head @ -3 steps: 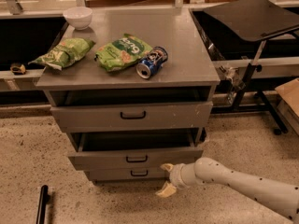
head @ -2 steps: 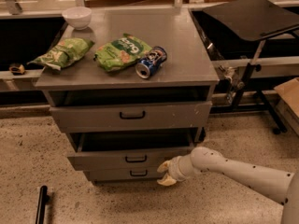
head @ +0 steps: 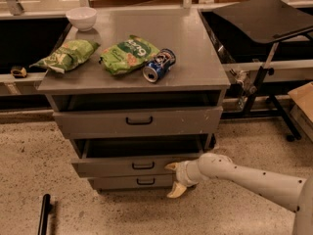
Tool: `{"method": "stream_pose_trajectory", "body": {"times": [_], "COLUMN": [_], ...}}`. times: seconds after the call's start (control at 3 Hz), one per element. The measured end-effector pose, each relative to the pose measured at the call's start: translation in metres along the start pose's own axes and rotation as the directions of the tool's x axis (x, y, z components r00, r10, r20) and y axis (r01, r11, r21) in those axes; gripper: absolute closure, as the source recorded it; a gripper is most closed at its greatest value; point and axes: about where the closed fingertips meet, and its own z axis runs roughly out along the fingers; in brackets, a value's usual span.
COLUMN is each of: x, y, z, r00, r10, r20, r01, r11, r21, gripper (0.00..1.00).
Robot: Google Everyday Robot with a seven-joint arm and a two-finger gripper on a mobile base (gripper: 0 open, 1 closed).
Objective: Close middle drawer
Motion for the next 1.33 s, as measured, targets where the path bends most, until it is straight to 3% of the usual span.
{"method": "stream_pose_trajectory", "body": {"times": [0.33,0.67,1.33], "x": [0.001,0.001,-0.041], "y": [-0.001,-0.001,0.028], "z": [-0.001,-0.001,-0.013], "r00": [1.000,1.000,0.997], "r10": [-0.006,-0.006,-0.080], "r20": [0.001,0.001,0.025], "r01": [0.006,0.006,0.081], "r11": [1.0000,1.0000,0.9940], "r21": [0.007,0.007,-0.073], "gripper": [0.00,0.00,0.00]}}
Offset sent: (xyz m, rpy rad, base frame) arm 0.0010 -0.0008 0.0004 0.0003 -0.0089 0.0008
